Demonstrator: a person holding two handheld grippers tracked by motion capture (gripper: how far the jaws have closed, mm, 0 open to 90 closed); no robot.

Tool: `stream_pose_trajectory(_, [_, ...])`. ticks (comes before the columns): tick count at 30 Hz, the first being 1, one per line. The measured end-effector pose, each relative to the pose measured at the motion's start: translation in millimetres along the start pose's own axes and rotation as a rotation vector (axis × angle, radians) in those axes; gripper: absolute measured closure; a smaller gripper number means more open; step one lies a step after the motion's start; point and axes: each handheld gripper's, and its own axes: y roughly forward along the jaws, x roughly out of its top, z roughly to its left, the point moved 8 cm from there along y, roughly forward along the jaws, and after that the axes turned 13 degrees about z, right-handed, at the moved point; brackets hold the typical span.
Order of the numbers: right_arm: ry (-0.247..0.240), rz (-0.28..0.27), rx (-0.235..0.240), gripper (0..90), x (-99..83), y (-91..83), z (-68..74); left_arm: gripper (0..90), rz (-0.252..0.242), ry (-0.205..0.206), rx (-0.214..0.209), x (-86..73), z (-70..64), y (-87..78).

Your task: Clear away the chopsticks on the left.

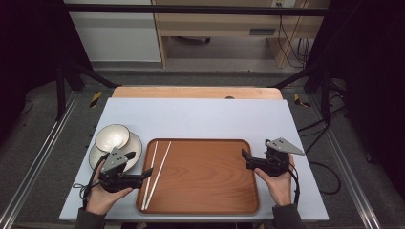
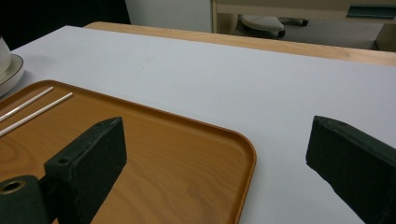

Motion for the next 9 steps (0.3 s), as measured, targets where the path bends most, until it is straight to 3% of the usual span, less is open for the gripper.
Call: stream_pose_trajectory(9, [0.001,0.006,-0.002,5.4,-2.4,2.4,-4.8,13.8,-0.029,-0.028,0.001,-13.7,9.1,-3.7])
